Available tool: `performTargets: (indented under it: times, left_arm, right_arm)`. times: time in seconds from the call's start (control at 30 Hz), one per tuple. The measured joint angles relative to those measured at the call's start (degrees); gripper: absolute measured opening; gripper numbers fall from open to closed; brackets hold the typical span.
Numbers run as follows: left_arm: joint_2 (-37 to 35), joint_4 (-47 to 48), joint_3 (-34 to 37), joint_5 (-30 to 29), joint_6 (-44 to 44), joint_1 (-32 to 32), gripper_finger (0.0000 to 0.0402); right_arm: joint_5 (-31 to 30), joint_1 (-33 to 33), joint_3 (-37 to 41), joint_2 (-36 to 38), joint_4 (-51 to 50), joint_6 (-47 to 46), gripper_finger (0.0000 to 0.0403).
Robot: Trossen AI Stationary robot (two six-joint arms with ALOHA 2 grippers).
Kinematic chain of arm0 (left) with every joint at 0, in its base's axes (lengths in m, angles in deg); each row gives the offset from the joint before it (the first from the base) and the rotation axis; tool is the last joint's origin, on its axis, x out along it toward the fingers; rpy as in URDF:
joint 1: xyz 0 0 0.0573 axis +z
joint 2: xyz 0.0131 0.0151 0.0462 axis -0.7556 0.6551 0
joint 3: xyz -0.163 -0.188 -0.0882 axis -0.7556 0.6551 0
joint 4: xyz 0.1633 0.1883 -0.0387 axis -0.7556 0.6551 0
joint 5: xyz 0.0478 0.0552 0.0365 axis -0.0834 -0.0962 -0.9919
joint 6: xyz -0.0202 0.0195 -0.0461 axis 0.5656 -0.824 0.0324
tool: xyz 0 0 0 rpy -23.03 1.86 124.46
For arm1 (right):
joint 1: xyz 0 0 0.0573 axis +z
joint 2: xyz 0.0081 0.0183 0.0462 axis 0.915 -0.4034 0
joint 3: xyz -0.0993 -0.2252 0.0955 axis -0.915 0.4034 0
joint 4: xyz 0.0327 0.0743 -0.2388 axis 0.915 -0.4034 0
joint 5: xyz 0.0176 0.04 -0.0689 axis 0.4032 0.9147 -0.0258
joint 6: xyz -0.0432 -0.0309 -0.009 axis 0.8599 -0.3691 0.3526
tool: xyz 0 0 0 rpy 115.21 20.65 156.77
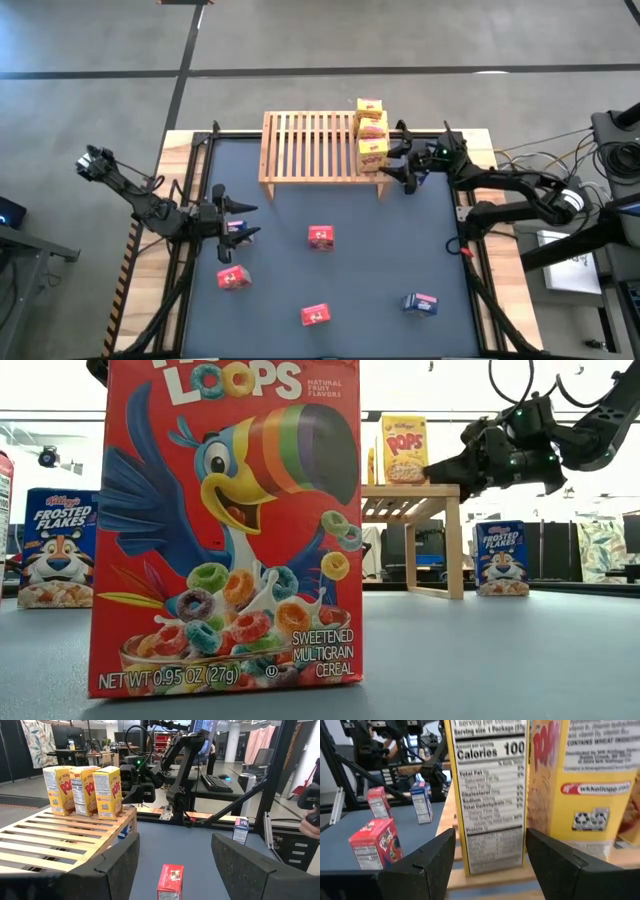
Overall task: Stack cereal on shelf
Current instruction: Put the yellow cereal box on the shelf aligned with the other yellow cereal box, then put the left blue cereal box on the shelf
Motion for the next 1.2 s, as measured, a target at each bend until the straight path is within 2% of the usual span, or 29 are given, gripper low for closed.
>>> performTargets:
  times: [0.27, 0.67, 0.8, 1.03, 1.2]
  left_arm:
    - [0.0, 0.02, -0.01, 0.0, -0.01, 0.0, 0.0231]
    - [0.0, 0.04, -0.01, 0.0, 0.01, 0.09, 0.0231]
    - [0.0, 0.06, -0.01, -0.01, 0.01, 0.11, 0.0231]
    - [0.0, 0.32, 0.01, -0.04, 1.14, 1.04, 0.0231]
    - [-0.02, 3.45, 0.01, -0.09, 3.56, 2.82, 0.0231]
  right_arm:
    - [-0.45, -1.91, 0.0, 9.42, -13.06, 3.83, 0.0228]
    - [-1.49, -1.31, 0.23, 24.35, -30.98, 4.21, 0.0228]
    - [-1.49, 0.71, 0.96, 28.62, -33.75, 3.62, 0.0228]
    - [-1.49, 5.37, 3.63, 35.86, -32.85, 1.39, 0.0228]
    - [-1.55, 6.16, 3.57, 39.9, -32.51, -0.71, 0.0228]
